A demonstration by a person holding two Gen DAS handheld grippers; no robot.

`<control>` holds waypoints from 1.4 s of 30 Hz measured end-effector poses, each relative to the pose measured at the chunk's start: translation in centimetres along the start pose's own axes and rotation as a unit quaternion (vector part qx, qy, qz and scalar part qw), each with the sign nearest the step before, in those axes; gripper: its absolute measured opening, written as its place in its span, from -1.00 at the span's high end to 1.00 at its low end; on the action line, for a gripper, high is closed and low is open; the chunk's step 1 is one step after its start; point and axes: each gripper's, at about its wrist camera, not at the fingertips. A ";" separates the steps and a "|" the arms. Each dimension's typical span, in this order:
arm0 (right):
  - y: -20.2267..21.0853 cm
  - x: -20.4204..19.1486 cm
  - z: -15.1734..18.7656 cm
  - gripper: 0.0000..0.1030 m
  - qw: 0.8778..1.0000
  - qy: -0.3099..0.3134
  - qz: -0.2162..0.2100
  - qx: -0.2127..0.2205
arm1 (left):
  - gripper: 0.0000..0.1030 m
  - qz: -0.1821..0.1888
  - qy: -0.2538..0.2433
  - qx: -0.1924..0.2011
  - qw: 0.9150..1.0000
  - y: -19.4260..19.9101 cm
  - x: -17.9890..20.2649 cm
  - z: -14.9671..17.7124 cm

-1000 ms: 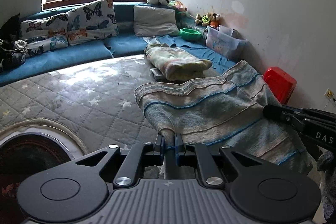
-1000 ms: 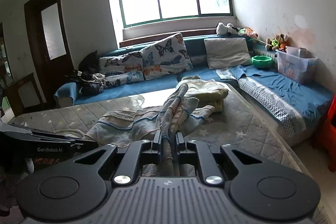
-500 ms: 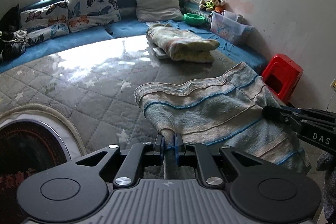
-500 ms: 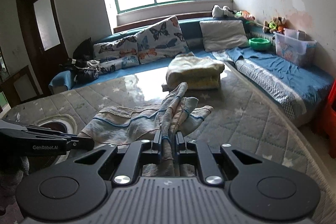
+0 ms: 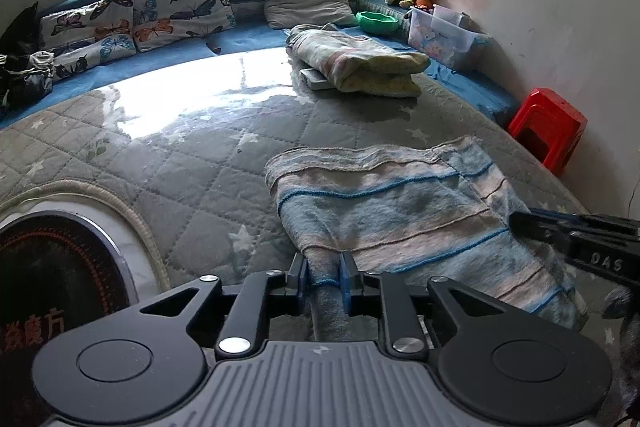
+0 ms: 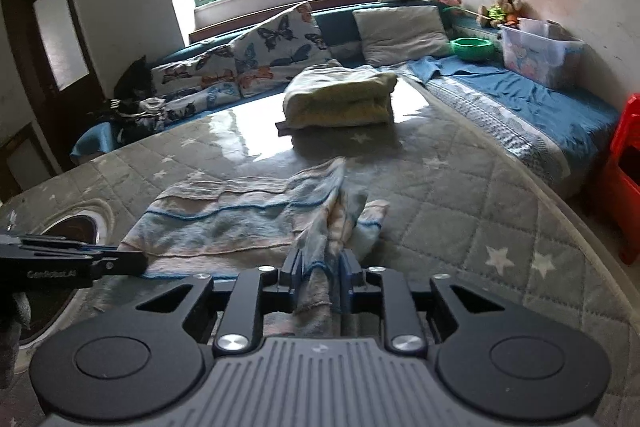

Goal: Fold towel

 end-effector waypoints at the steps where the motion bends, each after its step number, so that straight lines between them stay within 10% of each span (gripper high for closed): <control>1: 0.1 0.2 0.2 0.59 1.000 -0.004 0.001 -0.001 | 0.46 -0.002 0.000 -0.001 1.000 -0.1 -0.1 0.1; 42: 6.0 -1.6 11.8 0.49 0.999 -0.048 -0.005 0.013 | -0.08 -0.018 -0.038 0.008 0.999 4.4 -0.5 9.8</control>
Point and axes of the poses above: each gripper's, at about its wrist camera, not at the fingertips, and y roughly against the way its jaws point, x to its right, z to its underside, and after that the axes turned 13 degrees about -x, right-handed
